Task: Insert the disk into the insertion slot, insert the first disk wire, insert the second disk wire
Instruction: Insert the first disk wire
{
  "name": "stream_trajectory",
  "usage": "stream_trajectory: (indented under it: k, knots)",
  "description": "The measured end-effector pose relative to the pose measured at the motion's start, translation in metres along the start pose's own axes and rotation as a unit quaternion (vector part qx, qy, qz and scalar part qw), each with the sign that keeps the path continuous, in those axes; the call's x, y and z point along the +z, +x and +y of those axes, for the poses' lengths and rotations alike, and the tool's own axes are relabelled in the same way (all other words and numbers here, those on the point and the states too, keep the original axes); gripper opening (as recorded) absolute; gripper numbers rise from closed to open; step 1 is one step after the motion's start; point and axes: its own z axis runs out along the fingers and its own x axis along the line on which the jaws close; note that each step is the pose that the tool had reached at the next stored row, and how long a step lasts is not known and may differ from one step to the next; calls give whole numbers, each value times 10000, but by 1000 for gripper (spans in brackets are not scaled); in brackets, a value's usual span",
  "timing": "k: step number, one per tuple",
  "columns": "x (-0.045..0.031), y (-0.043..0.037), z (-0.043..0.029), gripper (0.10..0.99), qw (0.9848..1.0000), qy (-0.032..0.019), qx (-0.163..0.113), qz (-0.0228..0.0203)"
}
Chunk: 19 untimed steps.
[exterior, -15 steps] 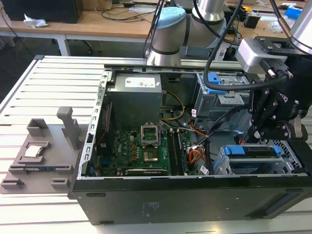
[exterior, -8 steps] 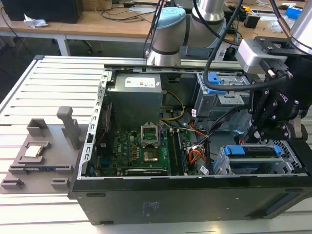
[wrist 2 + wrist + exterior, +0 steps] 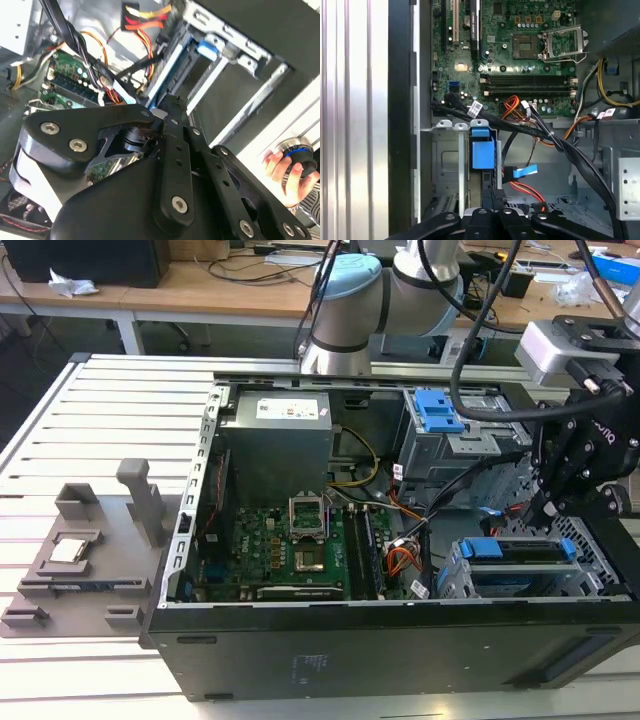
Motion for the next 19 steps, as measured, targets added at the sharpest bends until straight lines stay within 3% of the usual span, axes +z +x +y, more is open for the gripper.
stream_trajectory:
  k: [2, 7, 9, 12, 19]
  knots:
    - [5, -125, -73, 106, 10000, 0, 1, 20]
    - [51, -230, -155, 106, 10000, 0, 2, 42]
    - [52, -271, -198, 106, 10000, 1, 4, 89]
    - [49, -291, -248, 106, 9999, 2, 5, 140]
    - [50, -292, -251, 114, 9999, 2, 6, 151]
